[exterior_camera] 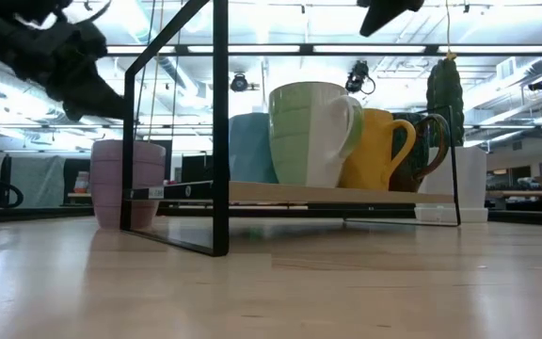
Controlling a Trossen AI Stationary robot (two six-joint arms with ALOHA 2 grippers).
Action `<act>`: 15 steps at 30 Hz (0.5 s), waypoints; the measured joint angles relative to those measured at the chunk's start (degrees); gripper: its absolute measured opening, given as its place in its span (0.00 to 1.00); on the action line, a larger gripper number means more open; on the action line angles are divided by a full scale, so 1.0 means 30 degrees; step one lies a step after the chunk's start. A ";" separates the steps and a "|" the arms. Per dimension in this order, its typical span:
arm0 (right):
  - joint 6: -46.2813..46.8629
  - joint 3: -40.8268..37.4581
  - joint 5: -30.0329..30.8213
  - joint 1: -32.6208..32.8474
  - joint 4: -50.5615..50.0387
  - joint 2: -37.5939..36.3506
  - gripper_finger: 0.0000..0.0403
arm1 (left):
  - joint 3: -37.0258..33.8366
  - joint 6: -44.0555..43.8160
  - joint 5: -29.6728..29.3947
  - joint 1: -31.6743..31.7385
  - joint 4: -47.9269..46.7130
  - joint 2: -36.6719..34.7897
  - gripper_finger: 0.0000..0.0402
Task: Place coffee mugs
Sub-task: Put the top violet mug on the shelf
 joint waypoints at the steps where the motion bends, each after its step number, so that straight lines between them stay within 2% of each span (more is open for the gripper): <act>1: -0.0114 0.0000 0.0193 -0.0093 -0.0045 -0.0250 0.66 | 0.0422 -0.0177 0.0369 -0.0002 -0.0355 0.0578 0.29; 7: -0.1111 0.0000 0.0496 -0.0483 -0.0155 -0.1638 0.66 | 0.2395 -0.1028 0.0808 -0.0031 -0.1103 0.3631 0.29; 11: -0.1546 -0.0412 0.1105 -0.0679 -0.1102 -0.2312 0.66 | 0.4041 -0.1014 0.0809 -0.0060 -0.4155 0.4798 0.29; 15: -0.1543 -0.2270 0.1026 -0.1018 -0.1307 -0.3254 0.63 | 0.5912 -0.0422 0.0904 -0.0128 -0.7275 0.5401 0.29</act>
